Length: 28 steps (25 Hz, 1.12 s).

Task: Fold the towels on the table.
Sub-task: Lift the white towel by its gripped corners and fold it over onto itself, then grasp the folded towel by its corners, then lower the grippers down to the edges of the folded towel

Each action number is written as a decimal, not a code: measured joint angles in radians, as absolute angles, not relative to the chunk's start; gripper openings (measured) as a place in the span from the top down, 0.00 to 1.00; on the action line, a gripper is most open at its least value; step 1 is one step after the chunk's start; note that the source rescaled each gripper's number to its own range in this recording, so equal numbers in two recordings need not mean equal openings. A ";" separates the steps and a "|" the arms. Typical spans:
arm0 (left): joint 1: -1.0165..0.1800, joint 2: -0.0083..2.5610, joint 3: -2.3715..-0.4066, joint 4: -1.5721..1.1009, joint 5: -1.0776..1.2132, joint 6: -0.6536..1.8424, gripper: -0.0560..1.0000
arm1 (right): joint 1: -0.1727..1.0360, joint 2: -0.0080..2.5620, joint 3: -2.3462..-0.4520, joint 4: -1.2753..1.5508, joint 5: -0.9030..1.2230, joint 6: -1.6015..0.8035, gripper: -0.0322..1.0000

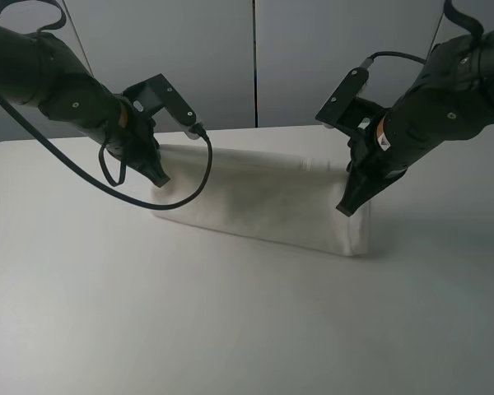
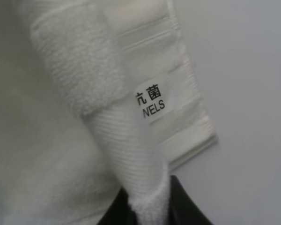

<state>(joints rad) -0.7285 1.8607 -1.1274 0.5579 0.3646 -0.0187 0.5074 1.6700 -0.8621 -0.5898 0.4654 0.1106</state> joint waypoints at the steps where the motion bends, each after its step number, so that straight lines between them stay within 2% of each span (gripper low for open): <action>1: -0.722 1.861 -1.127 0.558 0.354 -0.021 0.93 | 0.503 1.677 -0.862 -0.603 0.458 0.140 0.97; 8: -0.683 1.861 -1.128 0.560 0.300 -0.042 0.91 | 0.481 1.686 -0.872 -0.620 0.398 0.210 0.97; 10: -0.674 1.861 -1.128 0.560 0.298 -0.042 0.87 | 0.481 1.686 -0.872 -0.620 0.387 0.212 0.97; 12: -0.665 1.861 -1.128 0.563 0.312 -0.043 0.77 | 0.477 1.686 -0.872 -0.625 0.402 0.217 0.96; 13: -0.657 1.861 -1.128 0.564 0.321 -0.045 0.65 | 0.473 1.686 -0.872 -0.631 0.419 0.220 0.92; 15: -0.649 1.863 -1.128 0.567 0.325 -0.050 0.39 | 0.469 1.686 -0.872 -0.635 0.433 0.224 0.73; 17: -0.649 1.863 -1.128 0.567 0.323 -0.061 0.12 | 0.469 1.686 -0.872 -0.639 0.435 0.258 0.36; 18: -0.649 1.863 -1.129 0.567 0.318 -0.068 0.05 | 0.469 1.686 -0.872 -0.646 0.435 0.292 0.16; 19: -0.649 1.863 -1.129 0.567 0.318 -0.079 0.03 | 0.469 1.686 -0.872 -0.665 0.435 0.335 0.08; 21: -0.649 1.863 -1.129 0.567 0.316 -0.092 0.02 | 0.469 1.686 -0.872 -0.705 0.442 0.411 0.02; 28: -0.649 1.863 -1.129 0.567 0.316 -0.140 0.02 | 0.469 1.686 -0.872 -0.738 0.478 0.522 0.00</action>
